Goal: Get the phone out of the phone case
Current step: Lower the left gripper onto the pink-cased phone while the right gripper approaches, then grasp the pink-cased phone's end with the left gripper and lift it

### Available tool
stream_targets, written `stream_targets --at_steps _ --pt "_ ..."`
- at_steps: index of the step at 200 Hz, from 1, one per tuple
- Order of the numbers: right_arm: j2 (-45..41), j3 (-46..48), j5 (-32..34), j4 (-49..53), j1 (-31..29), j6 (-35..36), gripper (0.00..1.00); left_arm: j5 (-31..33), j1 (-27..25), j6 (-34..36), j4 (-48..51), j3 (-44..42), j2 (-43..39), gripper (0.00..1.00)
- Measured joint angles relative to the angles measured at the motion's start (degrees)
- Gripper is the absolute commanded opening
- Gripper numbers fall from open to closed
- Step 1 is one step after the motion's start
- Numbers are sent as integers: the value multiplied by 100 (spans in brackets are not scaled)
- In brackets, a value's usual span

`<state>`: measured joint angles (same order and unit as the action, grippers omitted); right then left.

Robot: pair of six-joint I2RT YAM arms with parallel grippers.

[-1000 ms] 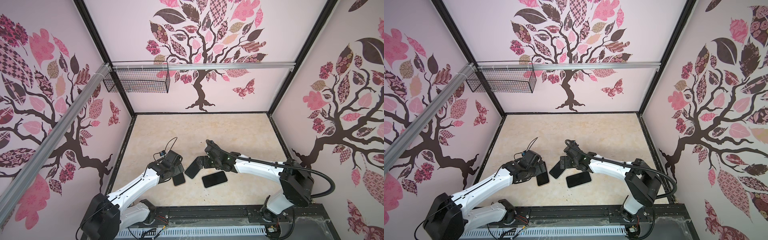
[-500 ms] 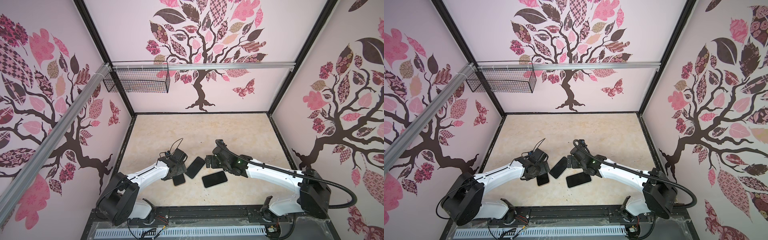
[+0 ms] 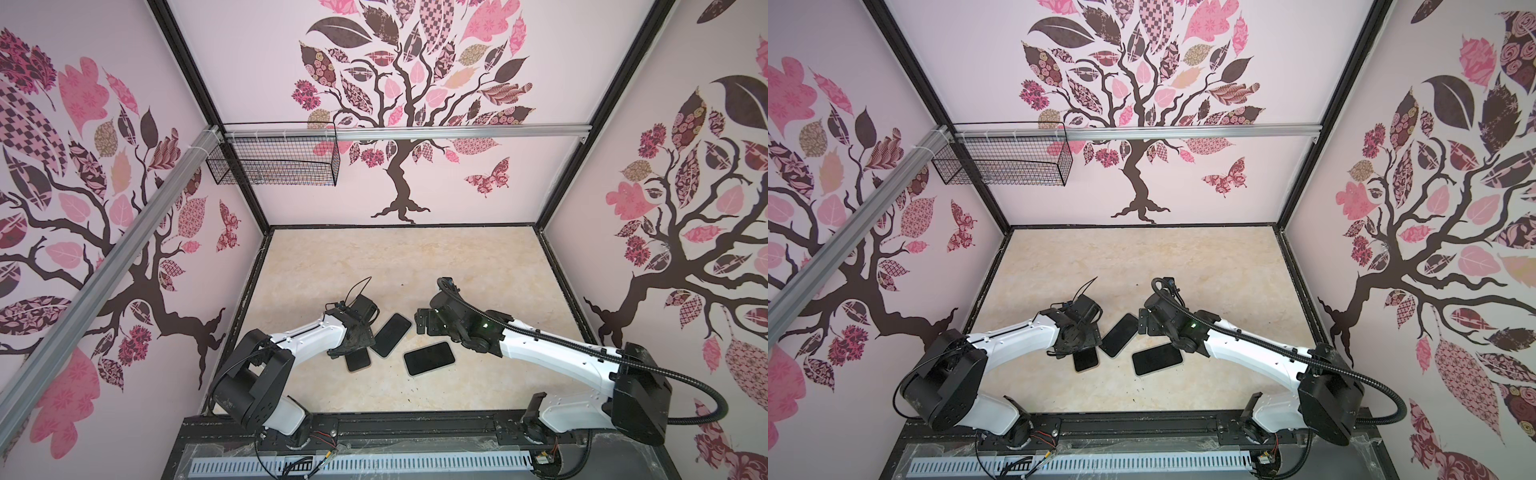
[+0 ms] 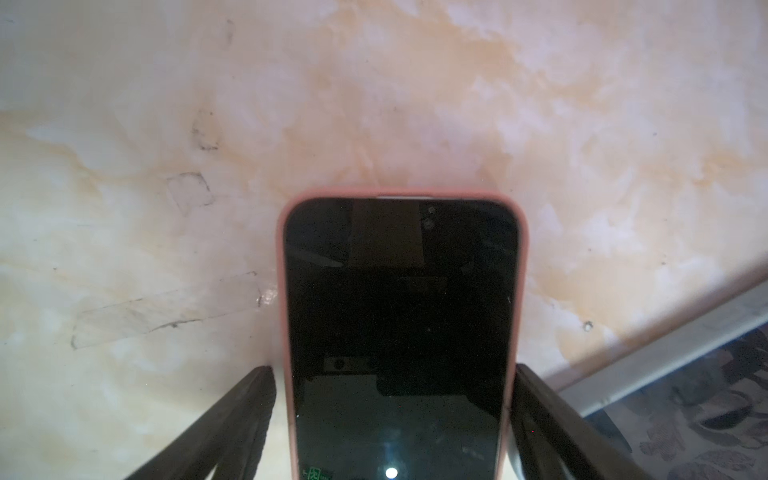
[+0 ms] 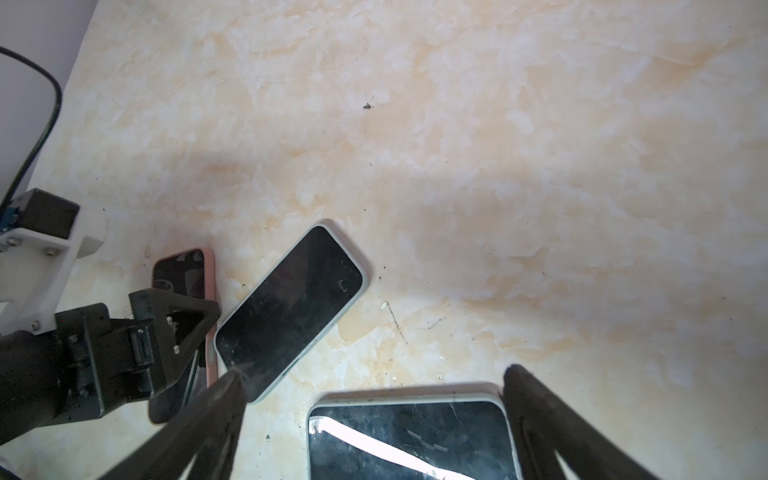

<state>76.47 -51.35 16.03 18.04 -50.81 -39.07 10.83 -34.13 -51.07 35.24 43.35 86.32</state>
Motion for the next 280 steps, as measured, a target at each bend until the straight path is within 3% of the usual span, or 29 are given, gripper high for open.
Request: stream_targets --at_steps 86,165,208,250,280 --pt "-83 192 28 -7 0 -76 99 -223 -232 -24 85 -428 -542 87" --pt "-118 236 26 -26 17 -151 99 -201 -326 57 140 -468 -540 71" --pt "-732 667 59 -293 136 -278 100 -208 -326 105 184 -448 -588 66" --pt "-1386 1572 -914 -1309 964 -560 98 -581 -337 470 39 -490 -1040 64" --pt "-1390 2002 -1530 -1836 1082 -767 97 -1027 -337 782 -267 -492 -1314 64"
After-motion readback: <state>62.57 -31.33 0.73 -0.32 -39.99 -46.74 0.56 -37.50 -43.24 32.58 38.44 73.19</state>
